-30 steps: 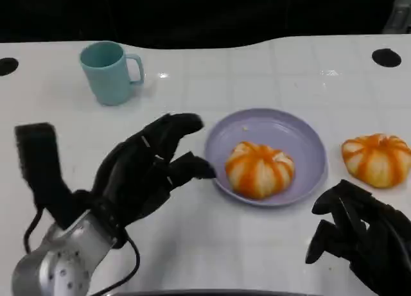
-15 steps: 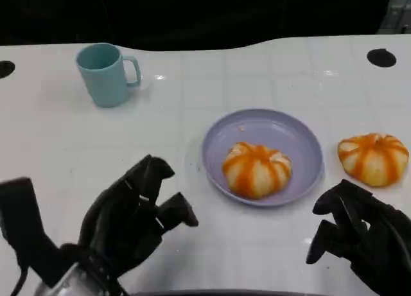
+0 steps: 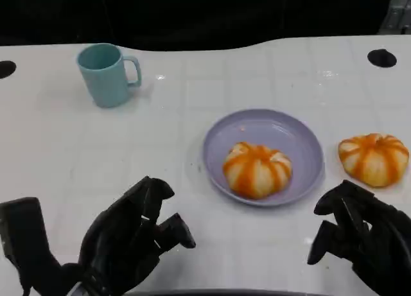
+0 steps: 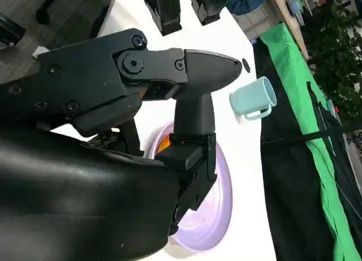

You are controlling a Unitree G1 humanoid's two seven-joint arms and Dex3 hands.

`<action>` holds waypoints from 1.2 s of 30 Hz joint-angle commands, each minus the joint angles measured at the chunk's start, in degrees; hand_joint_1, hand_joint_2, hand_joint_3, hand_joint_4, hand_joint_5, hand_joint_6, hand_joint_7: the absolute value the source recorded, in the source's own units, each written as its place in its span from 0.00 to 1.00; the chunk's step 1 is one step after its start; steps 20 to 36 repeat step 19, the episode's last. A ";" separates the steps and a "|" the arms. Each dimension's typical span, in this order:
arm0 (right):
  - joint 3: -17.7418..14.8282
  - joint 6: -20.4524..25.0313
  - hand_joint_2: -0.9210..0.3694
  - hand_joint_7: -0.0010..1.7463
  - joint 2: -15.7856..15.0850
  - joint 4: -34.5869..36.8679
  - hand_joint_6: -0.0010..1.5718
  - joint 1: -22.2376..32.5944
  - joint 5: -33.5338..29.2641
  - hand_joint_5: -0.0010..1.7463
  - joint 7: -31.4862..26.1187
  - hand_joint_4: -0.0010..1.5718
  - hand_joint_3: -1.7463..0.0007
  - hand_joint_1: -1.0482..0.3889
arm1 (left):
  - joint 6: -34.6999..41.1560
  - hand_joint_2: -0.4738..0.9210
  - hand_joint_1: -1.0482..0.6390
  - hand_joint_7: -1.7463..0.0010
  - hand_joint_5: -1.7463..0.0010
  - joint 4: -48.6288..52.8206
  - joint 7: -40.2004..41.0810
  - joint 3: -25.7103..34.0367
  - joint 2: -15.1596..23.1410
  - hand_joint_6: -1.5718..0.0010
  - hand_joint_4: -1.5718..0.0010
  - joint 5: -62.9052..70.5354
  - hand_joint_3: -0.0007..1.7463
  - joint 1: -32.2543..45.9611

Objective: Grasp the bread from the table and place it into the plate.

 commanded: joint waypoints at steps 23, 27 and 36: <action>-0.90 -1.61 0.00 0.92 -0.63 0.74 0.31 0.54 0.13 1.00 1.29 0.40 0.77 0.42 | -3.37 1.00 0.30 0.00 0.00 2.56 -0.83 -1.01 1.87 0.59 0.45 1.13 0.25 -0.02; -0.90 -1.61 0.00 0.92 -0.63 0.74 0.31 0.54 0.13 1.00 1.29 0.40 0.77 0.42 | -3.37 1.00 0.30 0.00 0.00 2.56 -0.83 -1.01 1.87 0.59 0.45 1.13 0.25 -0.02; -0.90 -1.61 0.00 0.92 -0.63 0.74 0.31 0.54 0.13 1.00 1.29 0.40 0.77 0.42 | -3.37 1.00 0.30 0.00 0.00 2.56 -0.83 -1.01 1.87 0.59 0.45 1.13 0.25 -0.02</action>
